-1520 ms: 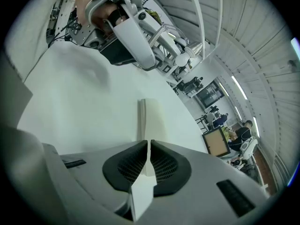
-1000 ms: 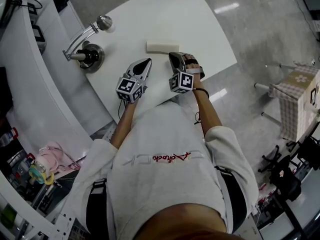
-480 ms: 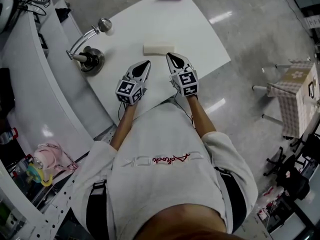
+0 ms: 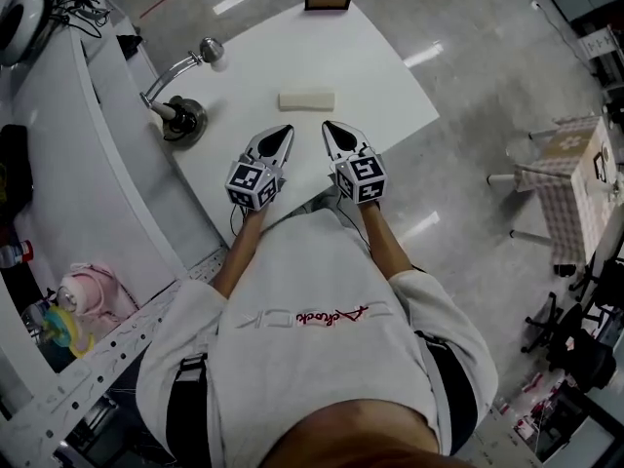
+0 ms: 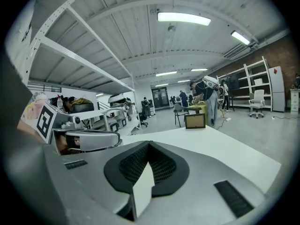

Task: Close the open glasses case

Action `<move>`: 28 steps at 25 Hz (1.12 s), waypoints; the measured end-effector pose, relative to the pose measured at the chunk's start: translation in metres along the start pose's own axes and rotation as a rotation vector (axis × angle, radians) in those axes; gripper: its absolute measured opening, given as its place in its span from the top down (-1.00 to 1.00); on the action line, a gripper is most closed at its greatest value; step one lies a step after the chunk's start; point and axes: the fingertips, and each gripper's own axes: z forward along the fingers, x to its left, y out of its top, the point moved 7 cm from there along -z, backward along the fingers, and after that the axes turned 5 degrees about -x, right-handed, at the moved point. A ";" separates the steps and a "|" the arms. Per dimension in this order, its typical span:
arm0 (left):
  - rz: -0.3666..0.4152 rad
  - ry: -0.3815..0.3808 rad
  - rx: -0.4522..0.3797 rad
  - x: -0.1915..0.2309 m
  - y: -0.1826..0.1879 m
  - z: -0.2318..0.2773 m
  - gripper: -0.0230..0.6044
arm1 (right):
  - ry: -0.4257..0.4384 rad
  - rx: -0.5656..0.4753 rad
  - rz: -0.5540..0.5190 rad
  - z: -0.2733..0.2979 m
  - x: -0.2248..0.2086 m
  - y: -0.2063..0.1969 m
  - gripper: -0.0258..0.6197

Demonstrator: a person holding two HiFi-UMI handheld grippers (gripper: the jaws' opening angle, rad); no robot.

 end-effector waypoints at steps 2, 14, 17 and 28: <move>0.005 -0.008 -0.002 -0.008 -0.001 -0.008 0.84 | -0.004 -0.003 -0.010 -0.011 0.010 -0.001 0.86; 0.022 0.014 -0.039 -0.058 -0.006 -0.037 0.84 | 0.037 -0.007 -0.001 -0.074 0.041 -0.012 0.86; 0.025 0.029 -0.050 -0.076 -0.007 -0.043 0.84 | 0.052 -0.007 -0.013 -0.092 0.044 -0.011 0.86; 0.043 0.060 -0.059 -0.145 -0.022 -0.083 0.84 | 0.074 -0.014 -0.027 -0.165 0.064 -0.017 0.86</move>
